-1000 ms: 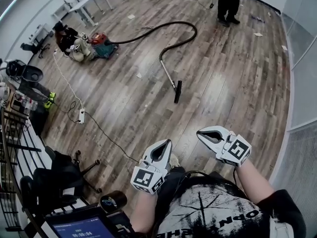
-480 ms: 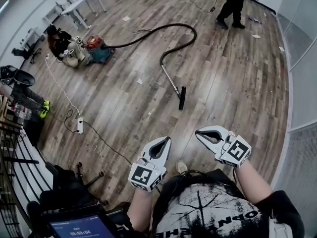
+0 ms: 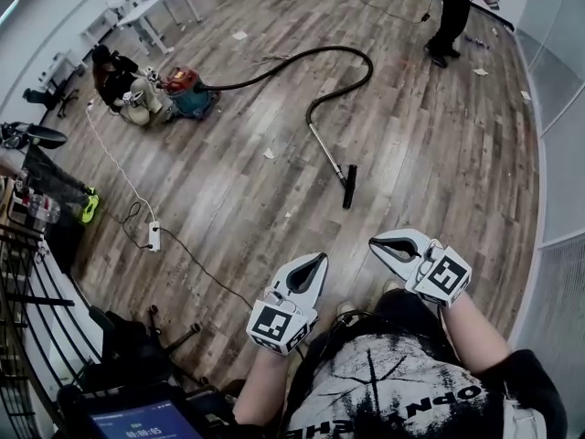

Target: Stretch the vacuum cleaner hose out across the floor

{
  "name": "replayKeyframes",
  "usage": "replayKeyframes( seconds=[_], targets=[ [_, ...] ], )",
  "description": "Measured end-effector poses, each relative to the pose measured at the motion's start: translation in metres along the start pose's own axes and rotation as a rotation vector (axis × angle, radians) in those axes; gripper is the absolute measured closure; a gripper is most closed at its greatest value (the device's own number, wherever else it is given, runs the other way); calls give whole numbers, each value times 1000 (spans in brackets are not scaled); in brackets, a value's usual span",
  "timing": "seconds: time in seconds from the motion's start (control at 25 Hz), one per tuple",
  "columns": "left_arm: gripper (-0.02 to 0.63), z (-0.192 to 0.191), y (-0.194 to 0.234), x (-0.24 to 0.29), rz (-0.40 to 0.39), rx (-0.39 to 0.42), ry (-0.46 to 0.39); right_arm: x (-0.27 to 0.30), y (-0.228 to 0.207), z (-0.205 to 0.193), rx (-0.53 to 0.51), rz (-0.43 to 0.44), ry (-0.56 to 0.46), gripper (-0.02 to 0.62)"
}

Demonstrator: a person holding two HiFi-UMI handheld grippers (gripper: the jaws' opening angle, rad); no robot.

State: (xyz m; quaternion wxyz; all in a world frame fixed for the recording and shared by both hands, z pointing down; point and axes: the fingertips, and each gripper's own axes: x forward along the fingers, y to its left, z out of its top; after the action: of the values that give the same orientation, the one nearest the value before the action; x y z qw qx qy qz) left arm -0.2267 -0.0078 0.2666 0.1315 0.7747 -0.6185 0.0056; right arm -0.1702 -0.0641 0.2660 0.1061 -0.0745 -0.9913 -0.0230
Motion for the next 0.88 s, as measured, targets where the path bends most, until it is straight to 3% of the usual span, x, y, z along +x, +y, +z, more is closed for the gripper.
replayKeyframes(
  seconds=[0.44,0.56,0.72,0.88],
  targets=[
    [606,13,47,17,71,-41,-11,56,-49,10,40,46,9,589],
    [606,23,71,35,109,-44,-19,75,-82,19,-13,89,-27,589],
    [606,41,106,75,155,-35,-14,97,-132,21,29,125,-16,589],
    [606,66,139,119,185,-33,-11,115,-185,35,-23,189,-50,589]
  ],
)
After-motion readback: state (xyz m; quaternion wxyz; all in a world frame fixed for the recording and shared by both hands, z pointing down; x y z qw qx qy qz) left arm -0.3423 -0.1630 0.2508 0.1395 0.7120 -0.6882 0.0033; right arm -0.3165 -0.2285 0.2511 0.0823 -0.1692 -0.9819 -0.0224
